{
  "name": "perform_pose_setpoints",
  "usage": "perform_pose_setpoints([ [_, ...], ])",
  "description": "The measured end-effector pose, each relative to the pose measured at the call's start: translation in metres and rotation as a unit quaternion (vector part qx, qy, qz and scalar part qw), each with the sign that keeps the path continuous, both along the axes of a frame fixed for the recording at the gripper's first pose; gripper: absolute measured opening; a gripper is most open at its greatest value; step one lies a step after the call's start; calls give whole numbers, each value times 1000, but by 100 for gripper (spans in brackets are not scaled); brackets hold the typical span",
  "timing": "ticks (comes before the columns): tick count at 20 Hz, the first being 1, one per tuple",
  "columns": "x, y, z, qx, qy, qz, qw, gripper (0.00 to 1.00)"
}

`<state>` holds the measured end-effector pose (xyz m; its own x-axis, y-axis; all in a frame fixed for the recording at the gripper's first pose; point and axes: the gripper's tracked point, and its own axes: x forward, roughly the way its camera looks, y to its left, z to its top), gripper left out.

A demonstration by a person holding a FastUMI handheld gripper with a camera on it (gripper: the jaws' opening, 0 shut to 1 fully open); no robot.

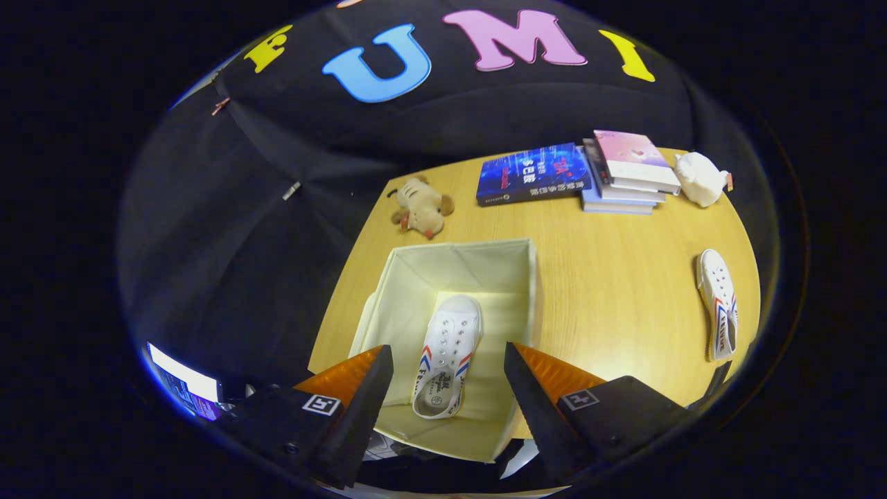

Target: Open the storage box then place both shoes into the box .Put the left shoe in first, then the right shoe, with the right side of both shoes facing outward in a uniform manner.

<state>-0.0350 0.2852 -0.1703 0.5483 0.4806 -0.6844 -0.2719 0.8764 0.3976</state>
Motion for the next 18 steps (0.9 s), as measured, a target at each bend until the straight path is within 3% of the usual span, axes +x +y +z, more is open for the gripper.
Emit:
perform_pose_setpoints([
  [4, 10, -90, 29, 3, -40, -67, 997, 98],
  [9, 23, -203, 13, -25, -34, -129, 991, 99],
  [14, 36, -313, -33, -120, -17, -141, 983, 98],
  [18, 47, -377, -73, -192, 3, -123, 974, 99],
])
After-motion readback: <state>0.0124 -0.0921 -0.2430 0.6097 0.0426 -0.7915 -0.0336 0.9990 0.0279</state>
